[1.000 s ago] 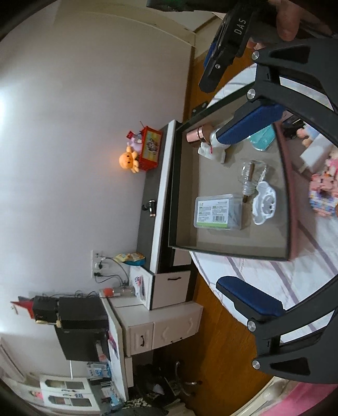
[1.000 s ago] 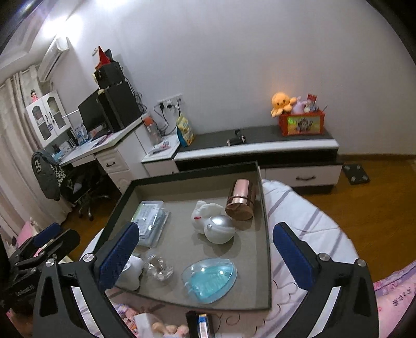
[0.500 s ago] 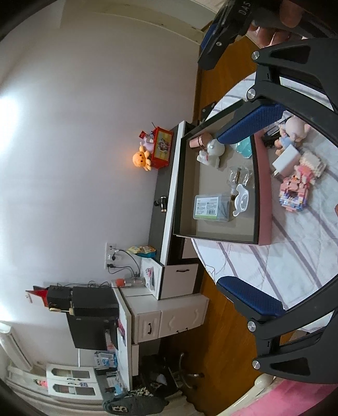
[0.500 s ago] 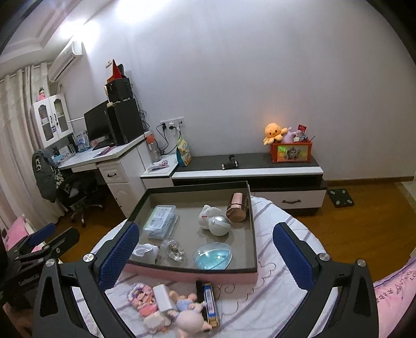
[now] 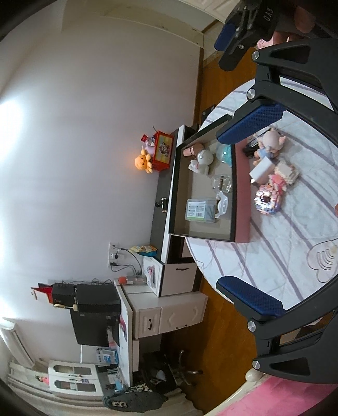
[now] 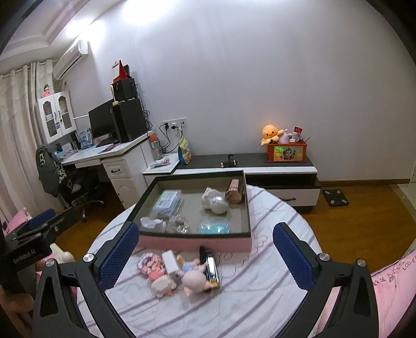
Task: Organize rigid objects
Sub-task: 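Withdraw both tools from the box toward the remaining toys, then grasp the pink-white block figure with the left tool while the right tool grasps the pig doll, then carry the block figure and pig doll into the pink box and release both, then withdraw both tools from the box toward the remaining items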
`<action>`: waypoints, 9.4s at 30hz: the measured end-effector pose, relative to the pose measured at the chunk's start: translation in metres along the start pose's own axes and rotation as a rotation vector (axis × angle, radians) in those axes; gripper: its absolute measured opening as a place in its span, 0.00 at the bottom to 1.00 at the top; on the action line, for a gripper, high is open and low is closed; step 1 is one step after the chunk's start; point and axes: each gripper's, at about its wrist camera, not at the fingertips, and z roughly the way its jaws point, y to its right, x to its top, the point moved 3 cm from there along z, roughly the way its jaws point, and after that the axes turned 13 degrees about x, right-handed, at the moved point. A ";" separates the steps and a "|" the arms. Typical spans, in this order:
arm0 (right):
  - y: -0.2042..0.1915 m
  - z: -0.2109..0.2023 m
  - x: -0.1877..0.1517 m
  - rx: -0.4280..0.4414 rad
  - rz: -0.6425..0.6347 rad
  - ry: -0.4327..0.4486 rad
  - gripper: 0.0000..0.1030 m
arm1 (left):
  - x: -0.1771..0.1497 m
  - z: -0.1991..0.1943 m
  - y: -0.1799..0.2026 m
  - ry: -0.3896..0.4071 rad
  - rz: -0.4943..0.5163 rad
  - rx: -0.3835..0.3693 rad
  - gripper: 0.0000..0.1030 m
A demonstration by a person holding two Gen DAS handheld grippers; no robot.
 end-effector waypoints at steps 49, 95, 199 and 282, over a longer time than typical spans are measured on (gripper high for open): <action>0.032 0.104 -0.088 0.046 0.078 -0.356 1.00 | -0.099 0.088 0.015 -0.317 0.073 0.005 1.00; 0.038 0.105 -0.094 0.205 0.008 -0.345 0.53 | -0.121 0.104 0.058 -0.394 0.125 -0.022 1.00; 0.067 0.221 0.023 0.190 0.057 -0.281 0.47 | 0.031 0.246 0.069 -0.254 0.115 -0.009 0.75; -0.001 -0.010 -0.038 -0.008 0.023 -0.064 1.00 | -0.066 -0.008 0.006 -0.121 0.065 0.033 1.00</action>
